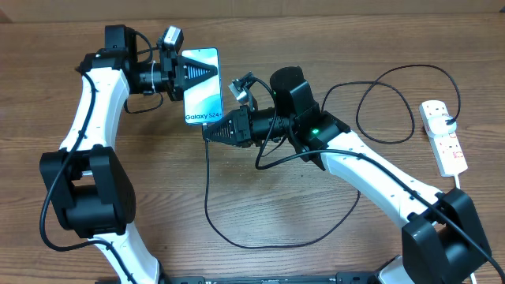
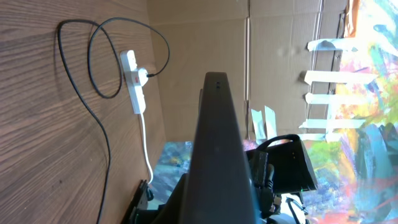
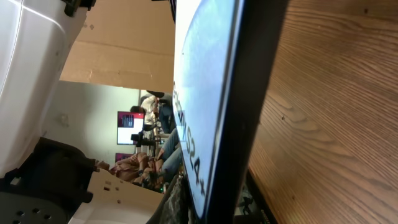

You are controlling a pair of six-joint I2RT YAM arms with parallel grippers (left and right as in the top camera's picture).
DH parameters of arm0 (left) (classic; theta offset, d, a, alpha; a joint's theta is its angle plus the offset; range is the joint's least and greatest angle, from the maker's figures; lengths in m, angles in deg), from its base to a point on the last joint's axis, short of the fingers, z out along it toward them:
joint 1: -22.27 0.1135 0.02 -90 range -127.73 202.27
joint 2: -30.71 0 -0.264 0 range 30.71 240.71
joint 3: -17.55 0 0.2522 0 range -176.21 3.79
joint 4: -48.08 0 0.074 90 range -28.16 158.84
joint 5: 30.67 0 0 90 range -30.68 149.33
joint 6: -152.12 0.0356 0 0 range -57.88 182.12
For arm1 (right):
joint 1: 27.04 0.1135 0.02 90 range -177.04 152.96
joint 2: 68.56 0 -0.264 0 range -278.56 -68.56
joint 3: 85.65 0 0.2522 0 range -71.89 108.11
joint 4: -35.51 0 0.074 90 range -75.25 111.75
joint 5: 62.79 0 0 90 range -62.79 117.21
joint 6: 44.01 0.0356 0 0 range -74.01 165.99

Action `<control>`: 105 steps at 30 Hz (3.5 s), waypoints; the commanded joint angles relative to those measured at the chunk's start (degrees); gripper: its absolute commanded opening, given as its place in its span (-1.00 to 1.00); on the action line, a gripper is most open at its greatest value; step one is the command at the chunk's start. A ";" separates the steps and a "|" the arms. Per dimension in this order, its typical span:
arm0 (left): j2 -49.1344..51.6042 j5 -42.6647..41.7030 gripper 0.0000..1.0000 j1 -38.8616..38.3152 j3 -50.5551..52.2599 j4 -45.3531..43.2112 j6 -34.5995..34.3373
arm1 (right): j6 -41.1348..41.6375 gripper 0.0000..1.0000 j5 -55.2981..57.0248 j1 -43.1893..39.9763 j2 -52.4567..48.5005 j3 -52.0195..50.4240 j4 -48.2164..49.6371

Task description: Plug charger to phone and switch on socket

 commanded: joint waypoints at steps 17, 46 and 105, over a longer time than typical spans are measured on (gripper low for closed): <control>0.39 -3.10 -0.91 -1.38 -0.22 1.03 1.11 | -2.01 0.89 0.04 -6.38 0.11 0.24 2.54; 0.39 -2.25 -0.91 -1.22 -0.22 -2.08 -1.07 | -8.83 -0.92 -0.11 -0.11 0.11 0.24 -0.52; 0.39 -1.92 -0.91 -5.86 -0.22 2.21 4.87 | -3.23 0.40 1.25 -8.31 -0.52 0.24 1.33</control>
